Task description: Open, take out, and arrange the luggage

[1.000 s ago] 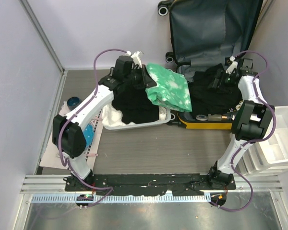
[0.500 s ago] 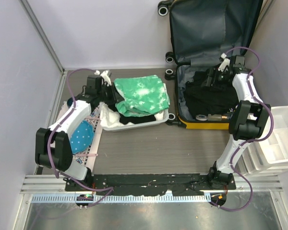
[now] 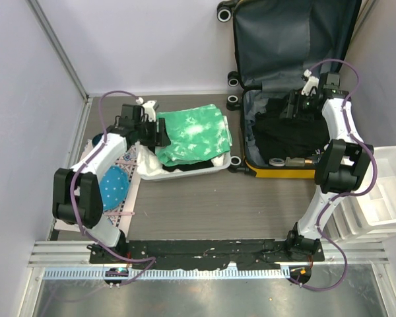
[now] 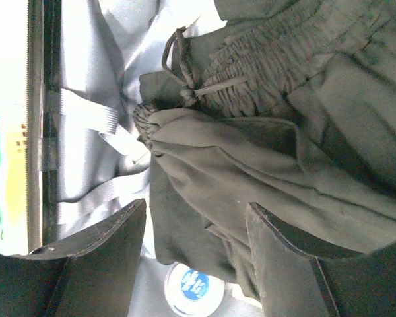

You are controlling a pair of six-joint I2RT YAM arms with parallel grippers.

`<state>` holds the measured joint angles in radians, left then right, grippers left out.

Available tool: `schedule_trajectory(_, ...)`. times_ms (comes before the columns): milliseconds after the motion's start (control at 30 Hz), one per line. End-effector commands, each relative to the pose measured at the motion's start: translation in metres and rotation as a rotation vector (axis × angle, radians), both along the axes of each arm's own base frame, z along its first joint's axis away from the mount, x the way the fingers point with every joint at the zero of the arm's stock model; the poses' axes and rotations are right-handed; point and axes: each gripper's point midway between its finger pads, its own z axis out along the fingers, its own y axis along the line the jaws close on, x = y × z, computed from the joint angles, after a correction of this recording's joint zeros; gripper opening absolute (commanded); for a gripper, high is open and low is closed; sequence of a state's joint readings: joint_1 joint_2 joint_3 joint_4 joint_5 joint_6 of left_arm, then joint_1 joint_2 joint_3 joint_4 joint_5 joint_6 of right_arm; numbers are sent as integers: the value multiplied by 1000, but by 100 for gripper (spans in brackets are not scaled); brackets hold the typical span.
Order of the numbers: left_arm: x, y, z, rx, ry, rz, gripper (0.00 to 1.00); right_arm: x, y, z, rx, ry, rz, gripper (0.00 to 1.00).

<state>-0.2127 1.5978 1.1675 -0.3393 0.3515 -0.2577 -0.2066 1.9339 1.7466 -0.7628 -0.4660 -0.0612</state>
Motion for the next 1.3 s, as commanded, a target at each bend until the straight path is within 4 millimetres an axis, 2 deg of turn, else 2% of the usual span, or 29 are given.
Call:
schedule_trajectory(0,-4,13,41,128,-126,-167,73,6,-14,44,-148,-123,71,68)
schedule_trajectory(100,7,20,79,193,-257,-212,85,6,-22,42,-258,-117,122,68)
schedule_trajectory(200,18,24,110,198,-344,-205,87,3,-14,32,-387,-106,195,68)
schedule_trajectory(233,20,22,122,188,-371,-205,87,3,1,33,-417,-120,234,68)
schedule_trajectory(267,21,20,127,174,-380,-199,88,-1,0,22,-467,-93,239,68)
schedule_trajectory(367,27,15,142,117,-403,-170,88,-1,17,7,-545,-97,307,68)
schedule_trajectory(400,27,12,140,101,-391,-168,88,6,16,7,-566,-123,292,69)
schedule_trajectory(467,27,8,141,75,-387,-175,88,5,37,-10,-605,-104,348,69)
schedule_trajectory(567,28,2,143,3,-369,-145,88,4,32,-26,-692,-69,345,70)
schedule_trajectory(667,26,-6,143,-51,-349,-150,88,-4,24,-31,-747,-37,340,70)
schedule_trajectory(733,27,-9,139,-71,-342,-141,88,-11,15,-23,-781,-34,322,69)
schedule_trajectory(767,29,-10,142,-77,-356,-137,88,-20,12,-26,-785,-19,330,69)
schedule_trajectory(833,28,-14,142,-85,-362,-150,88,-36,2,-18,-789,-19,329,67)
schedule_trajectory(933,27,-23,143,-91,-373,-171,88,-53,-14,-16,-806,14,330,67)
schedule_trajectory(967,28,-24,143,-99,-376,-172,88,-59,-18,-23,-807,39,329,67)
schedule_trajectory(1033,29,-30,140,-109,-368,-182,88,-61,-23,-30,-800,58,319,67)
schedule_trajectory(1133,32,-37,141,-127,-366,-189,88,-61,-24,-51,-795,101,336,66)
schedule_trajectory(1267,32,-44,142,-139,-371,-201,88,-55,-20,-64,-770,112,348,66)
